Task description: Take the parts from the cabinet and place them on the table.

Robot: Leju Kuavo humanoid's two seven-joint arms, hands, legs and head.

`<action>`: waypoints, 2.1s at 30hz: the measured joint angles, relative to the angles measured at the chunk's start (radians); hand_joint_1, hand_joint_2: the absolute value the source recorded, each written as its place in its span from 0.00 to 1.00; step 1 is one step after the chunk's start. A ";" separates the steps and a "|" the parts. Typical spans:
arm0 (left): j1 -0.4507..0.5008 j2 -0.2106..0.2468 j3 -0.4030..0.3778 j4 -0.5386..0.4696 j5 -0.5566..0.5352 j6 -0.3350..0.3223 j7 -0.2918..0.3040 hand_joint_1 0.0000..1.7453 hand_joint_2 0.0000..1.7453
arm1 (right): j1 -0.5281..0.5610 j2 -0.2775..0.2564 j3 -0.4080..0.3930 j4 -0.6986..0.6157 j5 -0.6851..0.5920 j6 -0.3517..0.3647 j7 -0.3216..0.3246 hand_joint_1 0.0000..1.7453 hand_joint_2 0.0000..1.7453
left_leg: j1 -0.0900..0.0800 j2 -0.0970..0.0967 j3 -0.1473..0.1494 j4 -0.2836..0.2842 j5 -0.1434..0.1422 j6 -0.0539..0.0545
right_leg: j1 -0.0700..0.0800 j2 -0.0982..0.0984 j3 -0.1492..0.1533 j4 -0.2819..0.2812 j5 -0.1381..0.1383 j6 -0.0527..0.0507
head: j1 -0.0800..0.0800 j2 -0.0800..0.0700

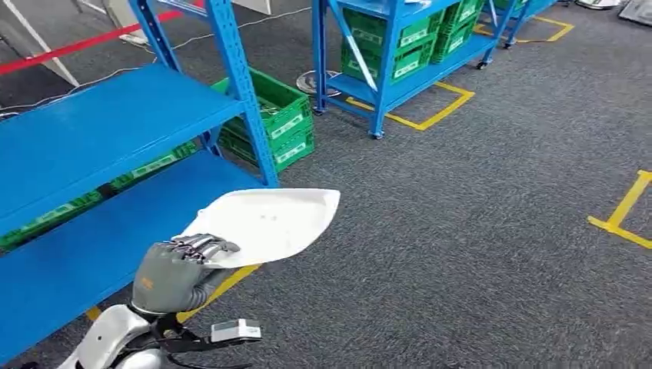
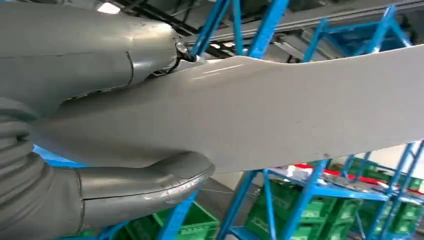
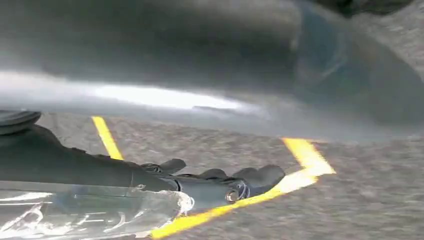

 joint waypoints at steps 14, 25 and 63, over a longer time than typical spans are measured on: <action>-0.001 0.000 0.001 0.012 0.002 0.001 -0.005 1.00 1.00 | 0.006 0.001 -0.001 0.000 0.011 -0.002 -0.001 0.00 0.00 | 0.011 -0.058 0.113 -0.052 0.001 0.039 | -0.006 0.080 -0.174 0.058 0.086 0.048 | 0.002 0.000; 0.004 0.000 0.001 0.014 0.002 0.003 -0.006 1.00 1.00 | -0.015 0.004 -0.001 -0.001 0.012 -0.003 -0.003 0.00 0.00 | -0.017 0.062 0.008 -0.049 0.101 0.041 | 0.011 -0.062 0.061 0.013 -0.071 0.031 | 0.006 0.000; -0.005 0.009 -0.011 0.030 0.018 0.004 -0.045 1.00 1.00 | -0.002 0.009 -0.003 0.000 0.051 0.001 -0.007 0.00 0.00 | 0.000 -0.021 0.003 0.168 -0.118 0.002 | 0.002 0.035 -0.093 0.047 0.043 -0.014 | 0.005 0.000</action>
